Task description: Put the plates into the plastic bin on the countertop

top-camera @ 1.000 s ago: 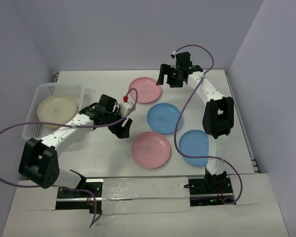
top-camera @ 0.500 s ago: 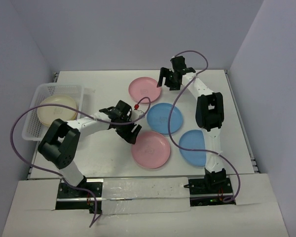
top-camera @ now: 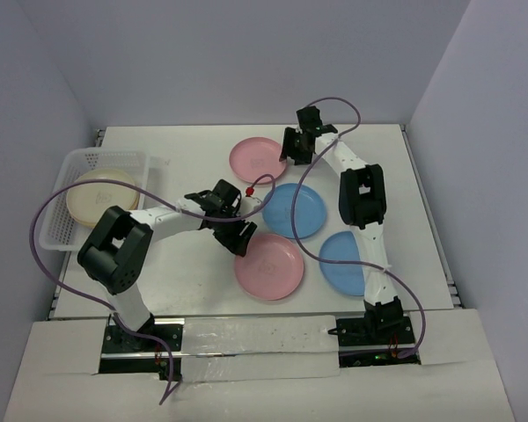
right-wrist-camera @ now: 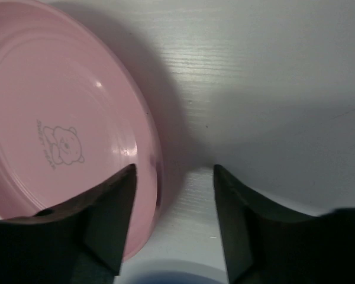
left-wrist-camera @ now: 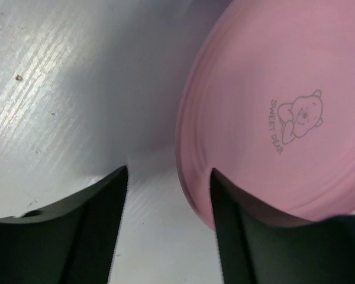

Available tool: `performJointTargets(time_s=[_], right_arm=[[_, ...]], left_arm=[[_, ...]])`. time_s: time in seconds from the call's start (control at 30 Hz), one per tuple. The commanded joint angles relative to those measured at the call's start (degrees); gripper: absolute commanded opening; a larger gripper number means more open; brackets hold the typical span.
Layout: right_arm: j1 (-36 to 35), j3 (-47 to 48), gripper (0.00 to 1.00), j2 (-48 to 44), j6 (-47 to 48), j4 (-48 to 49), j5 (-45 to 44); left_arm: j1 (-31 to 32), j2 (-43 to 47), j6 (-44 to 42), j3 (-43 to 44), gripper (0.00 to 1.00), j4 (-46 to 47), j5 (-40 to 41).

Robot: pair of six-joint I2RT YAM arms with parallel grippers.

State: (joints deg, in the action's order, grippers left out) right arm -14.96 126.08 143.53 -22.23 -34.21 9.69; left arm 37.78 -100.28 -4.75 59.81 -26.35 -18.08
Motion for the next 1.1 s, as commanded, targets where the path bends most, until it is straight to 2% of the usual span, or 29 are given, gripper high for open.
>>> performJointTargets(time_s=[0.0, 0.07, 0.17, 0.27, 0.37, 0.43, 0.5, 0.6, 0.67, 0.73, 0.8, 1.07], right_arm=[[-1.1, 3.2, 0.55, 0.9, 0.0, -1.2, -3.4], [-1.1, 3.0, 0.48, 1.1, 0.2, -1.3, -4.4], [-1.1, 2.9, 0.39, 1.1, 0.7, -1.5, -5.6], [-1.1, 3.0, 0.28, 1.1, 1.1, -1.3, -5.7], [-1.2, 2.8, 0.05, 1.0, 1.6, -1.1, -5.9], [-1.2, 2.5, 0.00, 0.5, 2.2, -1.1, -6.1], [-1.1, 0.7, 0.00, -0.9, 2.7, -0.3, -6.2], [-0.9, -3.2, 0.00, -4.5, 3.2, 1.6, -5.5], [-0.7, -5.2, 0.00, -6.5, 3.2, 2.5, -4.3], [0.1, -7.6, 0.00, -9.6, 3.0, 3.4, -2.7], [0.9, -8.3, 0.00, -11.2, 2.5, 3.6, -1.2], [2.9, -8.4, 0.00, -16.7, -0.4, 2.8, 6.0]], left_arm=[[0.6, -1.9, 0.0, 0.7, 0.57, 0.9, -1.0], [0.6, -1.9, 0.0, 0.4, 0.50, 1.1, -0.4], [0.8, -2.1, -0.3, 0.0, 0.46, 1.2, 0.3], [1.0, -1.9, -0.5, -0.4, 0.46, 1.5, 0.9], [1.3, -1.4, -0.7, -0.8, 0.49, 1.6, 0.7], [1.5, -1.2, -0.9, -0.8, 0.52, 1.5, 1.0], [1.6, -1.1, -1.0, -0.9, 0.51, 1.5, 1.2], [1.6, -0.9, -1.0, -0.7, 0.41, 1.2, 1.2], [1.6, -0.6, -1.0, -0.7, 0.29, 1.1, 1.0], [1.6, 0.1, -1.0, -0.2, 0.07, 0.3, 0.7], [1.1, 0.7, -1.3, 0.3, 0.00, -0.6, 0.5], [-6.1, 12.2, -8.0, 0.7, 0.00, -9.1, -4.2]])
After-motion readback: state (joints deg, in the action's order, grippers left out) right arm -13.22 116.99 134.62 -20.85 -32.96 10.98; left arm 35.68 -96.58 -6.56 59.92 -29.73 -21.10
